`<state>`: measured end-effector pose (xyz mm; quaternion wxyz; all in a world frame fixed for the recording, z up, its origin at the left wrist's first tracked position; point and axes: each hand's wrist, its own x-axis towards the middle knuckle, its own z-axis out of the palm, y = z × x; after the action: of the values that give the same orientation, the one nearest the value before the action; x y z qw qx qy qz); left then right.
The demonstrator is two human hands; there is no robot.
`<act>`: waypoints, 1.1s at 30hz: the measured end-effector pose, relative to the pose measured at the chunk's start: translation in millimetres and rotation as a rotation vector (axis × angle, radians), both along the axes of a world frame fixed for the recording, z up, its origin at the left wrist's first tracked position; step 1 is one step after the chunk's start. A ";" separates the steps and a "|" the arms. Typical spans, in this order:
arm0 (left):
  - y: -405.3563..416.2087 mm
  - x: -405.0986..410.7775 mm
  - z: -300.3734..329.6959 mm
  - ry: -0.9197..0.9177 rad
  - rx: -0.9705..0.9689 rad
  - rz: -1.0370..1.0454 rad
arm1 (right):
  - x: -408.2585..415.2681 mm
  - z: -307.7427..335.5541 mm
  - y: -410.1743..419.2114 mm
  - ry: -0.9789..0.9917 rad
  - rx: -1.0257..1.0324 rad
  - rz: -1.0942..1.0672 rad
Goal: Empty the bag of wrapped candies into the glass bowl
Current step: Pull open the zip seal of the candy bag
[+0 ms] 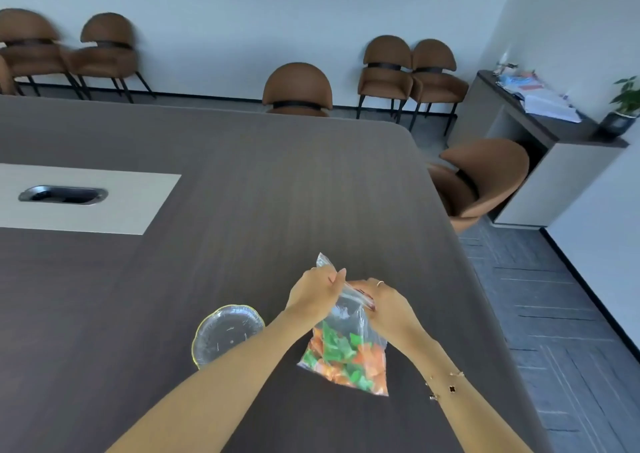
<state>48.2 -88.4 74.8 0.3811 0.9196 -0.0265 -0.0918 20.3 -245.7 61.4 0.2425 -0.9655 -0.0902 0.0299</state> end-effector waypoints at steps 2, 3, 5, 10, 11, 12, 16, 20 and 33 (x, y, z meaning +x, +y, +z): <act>-0.2 -3.2 5.6 0.025 -0.036 0.026 | -7.8 6.6 1.8 -0.016 -0.045 0.030; 0.6 -5.6 7.3 0.045 -0.059 0.044 | -11.5 8.7 2.3 -0.011 -0.075 0.049; 2.9 -11.1 10.7 0.080 -0.069 0.063 | -18.7 13.0 2.8 0.051 -0.106 0.079; 12.0 -27.7 12.4 0.072 0.020 -0.022 | -30.0 26.0 10.0 0.214 0.192 -0.028; 13.8 -30.4 11.1 0.074 0.019 -0.034 | -30.2 27.1 11.8 0.210 0.213 -0.061; 15.3 -32.5 9.2 0.079 0.009 -0.046 | -30.5 27.6 13.6 0.214 0.213 -0.084; 19.5 -39.8 5.0 0.075 -0.046 -0.076 | -35.1 27.3 19.1 0.270 0.230 -0.101; 23.1 -45.2 0.2 0.089 -0.107 -0.118 | -39.6 25.3 21.0 0.298 0.312 -0.168; 27.6 -53.4 -17.0 0.116 -0.070 -0.219 | -44.5 17.5 21.0 0.359 0.291 -0.238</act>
<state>-5.2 -60.7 57.7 0.4016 0.8905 -0.1078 -0.1848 -24.2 -224.7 78.9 0.3927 -0.9035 0.0653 0.1586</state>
